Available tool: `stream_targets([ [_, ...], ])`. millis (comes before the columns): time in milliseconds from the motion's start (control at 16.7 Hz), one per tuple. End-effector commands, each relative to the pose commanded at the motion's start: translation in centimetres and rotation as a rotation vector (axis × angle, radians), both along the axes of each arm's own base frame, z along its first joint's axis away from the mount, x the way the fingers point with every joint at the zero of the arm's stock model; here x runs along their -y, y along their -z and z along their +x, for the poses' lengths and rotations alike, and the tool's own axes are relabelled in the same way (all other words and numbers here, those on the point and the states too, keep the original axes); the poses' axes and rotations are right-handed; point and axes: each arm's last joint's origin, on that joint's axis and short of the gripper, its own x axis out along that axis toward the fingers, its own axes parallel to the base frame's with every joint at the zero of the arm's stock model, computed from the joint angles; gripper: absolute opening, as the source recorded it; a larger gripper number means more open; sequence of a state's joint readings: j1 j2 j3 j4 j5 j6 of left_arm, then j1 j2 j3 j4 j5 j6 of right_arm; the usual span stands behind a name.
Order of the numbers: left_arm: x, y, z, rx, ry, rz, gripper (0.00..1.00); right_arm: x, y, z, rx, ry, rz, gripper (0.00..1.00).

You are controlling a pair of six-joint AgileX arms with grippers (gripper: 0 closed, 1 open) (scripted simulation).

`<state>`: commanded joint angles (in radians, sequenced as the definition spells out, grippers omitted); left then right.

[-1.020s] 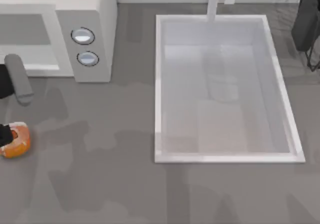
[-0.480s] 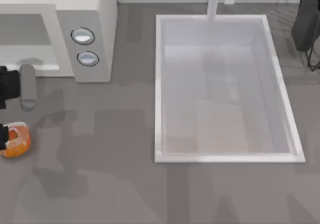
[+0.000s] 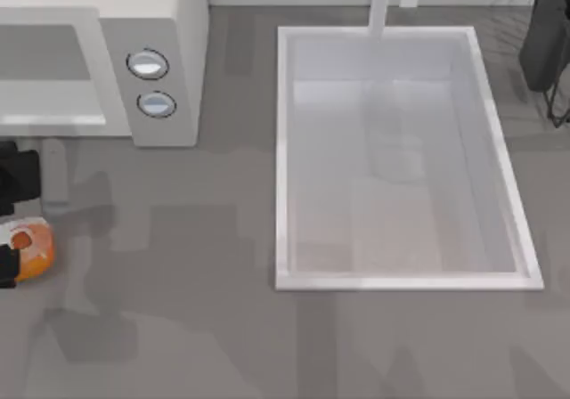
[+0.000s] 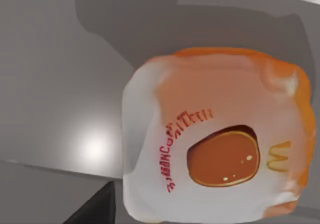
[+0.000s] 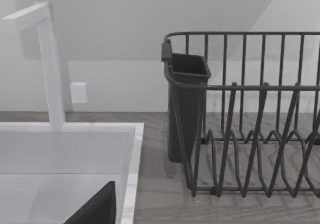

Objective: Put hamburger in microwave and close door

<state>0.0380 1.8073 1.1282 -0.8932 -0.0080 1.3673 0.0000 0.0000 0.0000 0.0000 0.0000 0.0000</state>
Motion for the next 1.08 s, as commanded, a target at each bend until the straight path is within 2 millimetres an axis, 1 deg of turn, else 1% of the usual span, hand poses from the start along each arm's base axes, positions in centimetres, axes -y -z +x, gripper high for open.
stream_targets([
  [180, 0.0, 2.5, -0.1, -0.003, 0.000, 0.000, 1.00, 0.0, 0.0, 0.0, 0.000, 0.000, 0.000, 1.00],
  [300, -0.1, 4.1, 0.3, -0.005, 0.000, -0.001, 1.00, 0.0, 0.0, 0.0, 0.000, 0.000, 0.000, 1.00],
  [420, -0.1, 5.3, 0.8, -0.003, 0.000, -0.001, 1.00, 0.0, 0.0, 0.0, 0.000, 0.000, 0.000, 1.00],
  [540, -0.1, 5.9, 1.3, 0.000, 0.000, -0.001, 1.00, 0.0, 0.0, 0.0, 0.000, 0.000, 0.000, 1.00],
  [780, -0.1, 5.9, 1.3, 0.000, 0.000, -0.001, 1.00, 0.0, 0.0, 0.0, 0.000, 0.000, 0.000, 1.00],
  [1080, -0.1, 5.9, 1.3, 0.000, 0.000, -0.001, 0.62, 0.0, 0.0, 0.0, 0.000, 0.000, 0.000, 1.00],
])
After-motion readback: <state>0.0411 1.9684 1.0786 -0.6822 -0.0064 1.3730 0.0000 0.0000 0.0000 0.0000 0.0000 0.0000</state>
